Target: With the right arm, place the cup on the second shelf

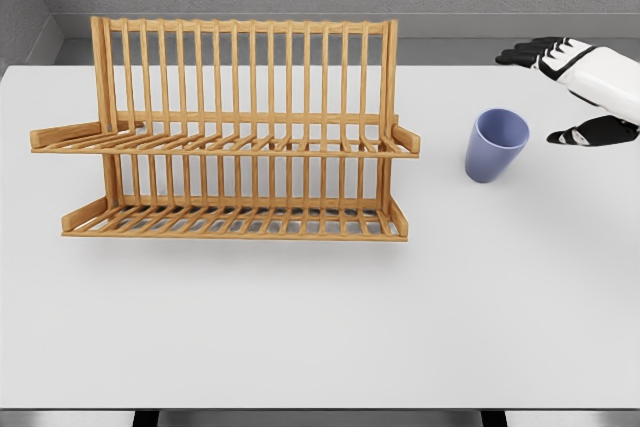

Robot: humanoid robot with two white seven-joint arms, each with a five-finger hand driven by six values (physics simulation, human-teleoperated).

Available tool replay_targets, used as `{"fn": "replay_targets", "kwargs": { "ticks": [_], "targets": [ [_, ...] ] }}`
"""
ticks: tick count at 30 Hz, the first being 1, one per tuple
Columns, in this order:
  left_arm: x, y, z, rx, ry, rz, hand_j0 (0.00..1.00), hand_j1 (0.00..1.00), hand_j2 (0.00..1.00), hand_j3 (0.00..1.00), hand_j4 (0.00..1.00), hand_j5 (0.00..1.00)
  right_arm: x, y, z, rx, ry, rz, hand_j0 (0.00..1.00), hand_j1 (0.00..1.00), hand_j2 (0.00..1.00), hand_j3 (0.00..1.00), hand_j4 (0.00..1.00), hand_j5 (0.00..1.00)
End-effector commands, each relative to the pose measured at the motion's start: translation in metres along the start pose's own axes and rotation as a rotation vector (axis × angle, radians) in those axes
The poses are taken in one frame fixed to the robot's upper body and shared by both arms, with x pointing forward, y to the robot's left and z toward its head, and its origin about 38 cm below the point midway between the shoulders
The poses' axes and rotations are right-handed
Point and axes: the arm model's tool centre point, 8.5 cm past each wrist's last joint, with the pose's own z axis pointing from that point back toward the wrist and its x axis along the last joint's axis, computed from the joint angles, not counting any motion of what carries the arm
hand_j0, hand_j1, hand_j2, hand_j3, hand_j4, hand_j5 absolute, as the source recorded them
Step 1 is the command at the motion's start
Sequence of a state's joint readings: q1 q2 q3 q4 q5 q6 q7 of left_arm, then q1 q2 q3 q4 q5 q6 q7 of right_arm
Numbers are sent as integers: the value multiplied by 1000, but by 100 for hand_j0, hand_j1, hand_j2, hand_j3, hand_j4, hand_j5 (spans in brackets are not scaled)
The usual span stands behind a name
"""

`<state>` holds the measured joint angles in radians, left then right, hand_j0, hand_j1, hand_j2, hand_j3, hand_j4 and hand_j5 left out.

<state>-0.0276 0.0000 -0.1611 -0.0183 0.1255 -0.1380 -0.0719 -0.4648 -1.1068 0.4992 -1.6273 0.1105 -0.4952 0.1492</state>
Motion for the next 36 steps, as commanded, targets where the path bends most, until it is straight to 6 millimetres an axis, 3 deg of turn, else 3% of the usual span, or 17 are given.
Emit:
{"fn": "replay_targets", "kwargs": {
  "ticks": [1,7,12,18,21,28,36],
  "targets": [
    [0,0,0,0,0,0,100,100,100,100,100,100,0,-2,1,-2,-3,1,100,100,100,100,100,100],
    [0,0,0,0,0,0,100,100,100,100,100,100,-8,-3,4,0,31,-4,100,100,100,100,100,100],
    [0,0,0,0,0,0,100,100,100,100,100,100,-10,12,8,387,41,21,100,100,100,100,100,100],
    [0,0,0,0,0,0,100,100,100,100,100,100,-17,-7,2,368,54,43,100,100,100,100,100,100],
    [0,0,0,0,0,0,100,100,100,100,100,100,-20,-25,-19,294,78,28,100,100,100,100,100,100],
    [0,0,0,0,0,2,100,100,100,100,100,100,-28,-3,-50,311,57,-35,100,100,100,100,100,100],
    [0,0,0,0,0,0,100,100,100,100,100,100,-36,12,-50,344,78,-62,100,100,100,100,100,100]
  ]
}}
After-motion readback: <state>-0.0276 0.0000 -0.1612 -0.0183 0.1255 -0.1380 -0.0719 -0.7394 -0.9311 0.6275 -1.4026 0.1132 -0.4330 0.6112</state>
